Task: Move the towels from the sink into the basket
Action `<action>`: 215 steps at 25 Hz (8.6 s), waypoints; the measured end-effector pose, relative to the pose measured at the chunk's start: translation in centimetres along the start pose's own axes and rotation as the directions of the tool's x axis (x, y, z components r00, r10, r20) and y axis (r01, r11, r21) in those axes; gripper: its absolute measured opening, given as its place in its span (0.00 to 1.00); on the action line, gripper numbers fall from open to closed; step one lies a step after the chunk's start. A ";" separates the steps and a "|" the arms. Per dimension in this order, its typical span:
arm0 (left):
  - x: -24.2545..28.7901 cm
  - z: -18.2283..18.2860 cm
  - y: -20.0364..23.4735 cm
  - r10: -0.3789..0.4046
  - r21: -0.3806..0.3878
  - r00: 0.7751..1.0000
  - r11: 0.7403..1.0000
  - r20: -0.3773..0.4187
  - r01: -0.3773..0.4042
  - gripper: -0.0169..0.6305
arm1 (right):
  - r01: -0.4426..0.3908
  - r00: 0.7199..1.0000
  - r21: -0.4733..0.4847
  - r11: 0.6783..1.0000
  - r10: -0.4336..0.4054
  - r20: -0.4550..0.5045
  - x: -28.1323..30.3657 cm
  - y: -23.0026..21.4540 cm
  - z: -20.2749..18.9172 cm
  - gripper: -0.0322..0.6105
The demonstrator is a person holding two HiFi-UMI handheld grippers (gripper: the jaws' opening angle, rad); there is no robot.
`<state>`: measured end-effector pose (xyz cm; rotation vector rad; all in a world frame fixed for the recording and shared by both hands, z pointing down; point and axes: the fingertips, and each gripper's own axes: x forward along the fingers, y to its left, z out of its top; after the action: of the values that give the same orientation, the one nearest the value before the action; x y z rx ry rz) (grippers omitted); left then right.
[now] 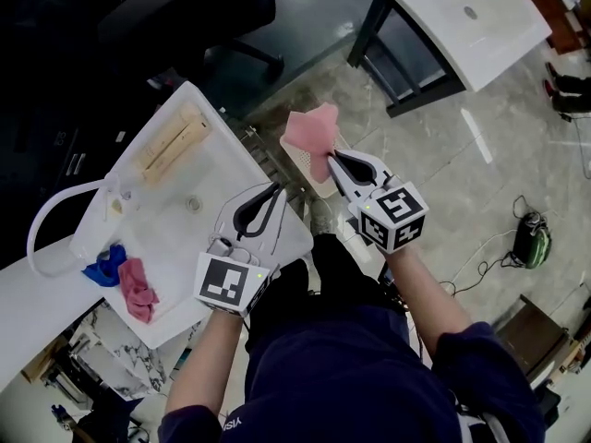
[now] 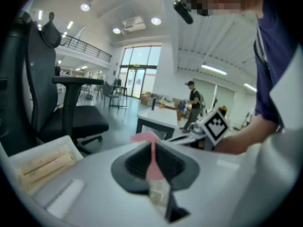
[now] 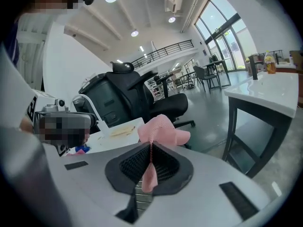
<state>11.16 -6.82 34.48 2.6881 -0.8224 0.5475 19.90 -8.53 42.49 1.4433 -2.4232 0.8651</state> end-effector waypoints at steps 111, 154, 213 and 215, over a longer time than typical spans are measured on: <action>-11.8 2.9 5.0 0.076 -0.114 0.993 0.991 0.087 -0.066 0.04 | -0.136 0.988 -0.167 0.976 0.146 0.044 2.7 13.8 7.3 0.08; -51.7 -18.5 21.8 0.689 -0.438 0.718 0.677 0.097 -0.591 0.04 | -0.685 0.729 -0.366 0.630 0.580 -0.363 22.0 59.8 -8.1 0.08; -54.9 -24.4 25.7 0.738 -0.502 0.672 0.606 0.065 -0.617 0.04 | -0.660 0.748 -0.499 0.561 0.431 -0.505 33.0 64.1 -15.8 0.11; -54.7 -23.6 25.4 0.735 -0.492 0.673 0.615 0.076 -0.616 0.04 | -0.657 0.752 -0.499 0.566 0.445 -0.485 32.3 64.1 -14.5 0.11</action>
<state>-52.03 7.50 35.70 1.9770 -1.8481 0.0878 -52.95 -1.39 43.88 0.2354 -2.5464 0.2131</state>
